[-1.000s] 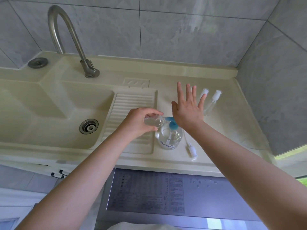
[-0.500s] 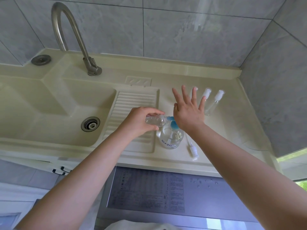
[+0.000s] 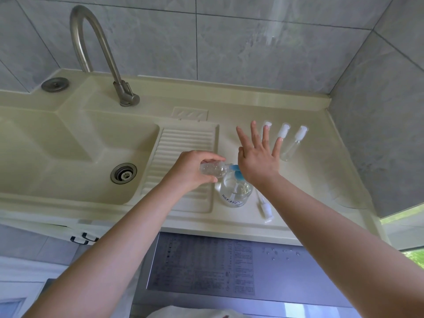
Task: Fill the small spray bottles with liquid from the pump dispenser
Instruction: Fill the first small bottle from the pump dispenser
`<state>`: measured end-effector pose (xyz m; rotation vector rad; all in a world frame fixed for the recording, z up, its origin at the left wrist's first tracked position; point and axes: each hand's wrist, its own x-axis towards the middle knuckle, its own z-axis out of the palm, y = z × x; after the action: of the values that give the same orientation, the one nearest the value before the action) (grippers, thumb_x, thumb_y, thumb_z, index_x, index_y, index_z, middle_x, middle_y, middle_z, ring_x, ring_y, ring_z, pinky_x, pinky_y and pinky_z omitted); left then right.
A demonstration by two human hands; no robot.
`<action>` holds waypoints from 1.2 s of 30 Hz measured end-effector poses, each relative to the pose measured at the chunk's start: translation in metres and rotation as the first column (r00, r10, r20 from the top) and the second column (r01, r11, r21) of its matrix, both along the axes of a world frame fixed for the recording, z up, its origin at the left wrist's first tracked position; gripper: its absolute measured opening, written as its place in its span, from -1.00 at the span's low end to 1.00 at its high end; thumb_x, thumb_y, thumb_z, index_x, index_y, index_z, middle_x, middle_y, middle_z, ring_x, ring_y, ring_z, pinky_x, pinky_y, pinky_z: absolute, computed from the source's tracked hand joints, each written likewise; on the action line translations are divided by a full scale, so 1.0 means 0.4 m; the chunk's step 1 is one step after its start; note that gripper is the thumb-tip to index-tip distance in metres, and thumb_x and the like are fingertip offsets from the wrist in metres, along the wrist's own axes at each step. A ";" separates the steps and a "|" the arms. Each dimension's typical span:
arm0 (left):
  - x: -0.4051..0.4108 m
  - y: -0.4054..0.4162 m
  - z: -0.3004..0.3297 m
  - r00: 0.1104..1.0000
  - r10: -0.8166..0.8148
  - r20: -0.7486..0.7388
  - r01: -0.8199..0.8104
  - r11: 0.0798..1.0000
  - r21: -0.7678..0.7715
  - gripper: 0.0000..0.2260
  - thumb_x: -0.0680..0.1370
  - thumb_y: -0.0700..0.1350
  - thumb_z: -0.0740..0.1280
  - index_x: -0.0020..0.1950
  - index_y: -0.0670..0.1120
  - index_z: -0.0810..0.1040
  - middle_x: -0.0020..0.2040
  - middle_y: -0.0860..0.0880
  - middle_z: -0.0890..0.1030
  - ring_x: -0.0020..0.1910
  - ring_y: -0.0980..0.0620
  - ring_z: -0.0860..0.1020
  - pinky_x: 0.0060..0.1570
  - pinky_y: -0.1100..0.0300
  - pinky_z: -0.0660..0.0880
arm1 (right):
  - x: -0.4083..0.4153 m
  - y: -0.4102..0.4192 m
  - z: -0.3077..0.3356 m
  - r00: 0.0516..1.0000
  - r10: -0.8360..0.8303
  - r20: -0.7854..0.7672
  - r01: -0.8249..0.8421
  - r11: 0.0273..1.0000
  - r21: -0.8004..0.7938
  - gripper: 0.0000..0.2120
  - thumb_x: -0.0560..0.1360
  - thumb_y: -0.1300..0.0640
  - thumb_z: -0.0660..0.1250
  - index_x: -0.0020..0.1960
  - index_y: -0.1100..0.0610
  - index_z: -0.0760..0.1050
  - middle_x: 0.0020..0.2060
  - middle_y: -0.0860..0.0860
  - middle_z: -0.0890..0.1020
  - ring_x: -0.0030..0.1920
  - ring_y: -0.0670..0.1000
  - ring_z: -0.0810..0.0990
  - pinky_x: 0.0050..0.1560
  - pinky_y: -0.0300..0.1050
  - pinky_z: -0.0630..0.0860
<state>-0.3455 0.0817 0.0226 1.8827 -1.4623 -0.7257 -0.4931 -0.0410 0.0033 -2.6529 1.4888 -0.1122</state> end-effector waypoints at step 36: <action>-0.007 -0.002 -0.003 1.000 -0.013 -0.019 0.013 1.000 -0.001 -0.49 0.36 -0.25 0.57 0.26 0.09 0.62 0.19 0.08 0.64 0.12 0.27 0.51 0.02 0.70 0.22 | 0.003 -0.006 -0.009 0.994 -0.035 0.105 0.037 0.999 -0.013 -0.42 0.68 0.03 -0.05 0.64 -0.01 -0.16 0.61 0.11 -0.27 0.60 0.14 -0.30 0.53 0.29 -0.32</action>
<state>-0.3485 0.0808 0.0214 1.8625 -1.4646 -0.7466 -0.4918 -0.0434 -0.0001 -2.5884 1.5086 -0.2617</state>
